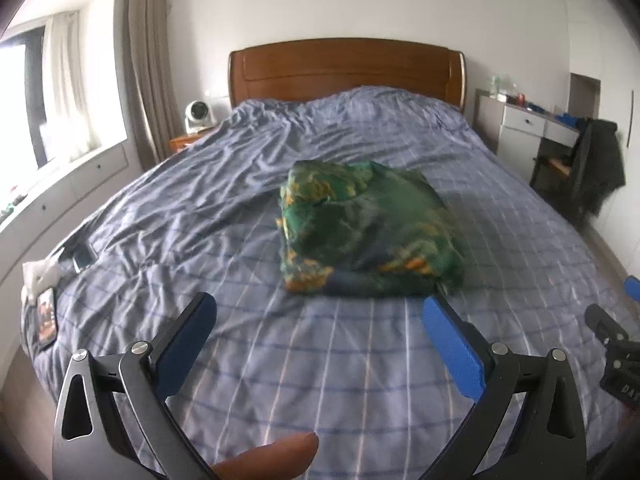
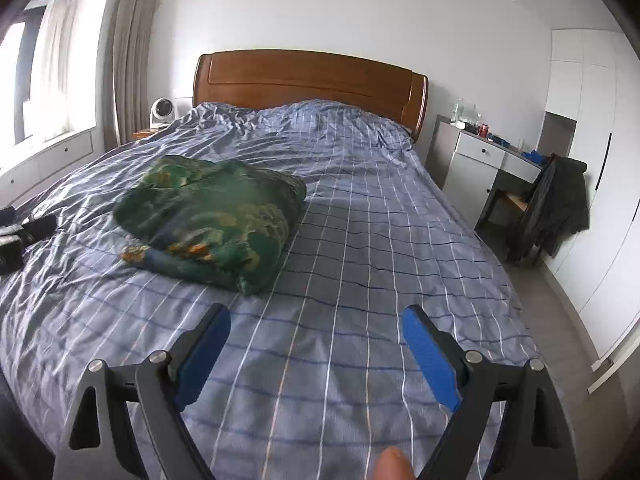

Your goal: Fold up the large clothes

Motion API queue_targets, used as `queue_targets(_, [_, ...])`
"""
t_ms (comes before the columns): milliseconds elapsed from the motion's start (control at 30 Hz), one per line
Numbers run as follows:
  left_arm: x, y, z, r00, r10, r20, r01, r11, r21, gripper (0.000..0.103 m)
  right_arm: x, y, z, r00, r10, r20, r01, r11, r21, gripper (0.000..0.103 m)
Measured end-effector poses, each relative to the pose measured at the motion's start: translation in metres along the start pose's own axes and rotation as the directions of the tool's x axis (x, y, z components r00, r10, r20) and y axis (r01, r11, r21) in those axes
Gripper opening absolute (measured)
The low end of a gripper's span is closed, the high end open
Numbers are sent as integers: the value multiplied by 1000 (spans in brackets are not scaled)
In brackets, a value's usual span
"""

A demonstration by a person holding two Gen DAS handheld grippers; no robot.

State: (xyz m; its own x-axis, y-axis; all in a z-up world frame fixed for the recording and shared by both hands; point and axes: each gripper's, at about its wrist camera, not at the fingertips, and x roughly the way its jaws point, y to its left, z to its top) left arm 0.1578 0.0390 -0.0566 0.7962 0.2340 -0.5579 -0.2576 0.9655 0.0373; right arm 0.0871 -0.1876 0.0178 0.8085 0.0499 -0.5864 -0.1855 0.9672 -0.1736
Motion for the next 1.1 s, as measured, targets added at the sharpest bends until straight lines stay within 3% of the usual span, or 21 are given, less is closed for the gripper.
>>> queue_targets(133, [-16,-12,-5,996,73,-51,-71,996,53,103,-23,9,-5,1000,-4,-8,4,1000,-1,92])
queue_targets(400, [-49,-8,-12,999,-25,-47,28,999,46,103,-58,33,-5,999,3,-38,-4,1000,-15,92])
queue_targets(600, [-52,-12,-12,1000,10,-27,-8,997,74,103,-62,30,-4,997,16,-81,-14,1000,25,92])
queue_targets(1100, [-42,-12,-14,998,-10,-61,13,999,40,102,-59,31,-6,995,11,-96,-11,1000,1,92])
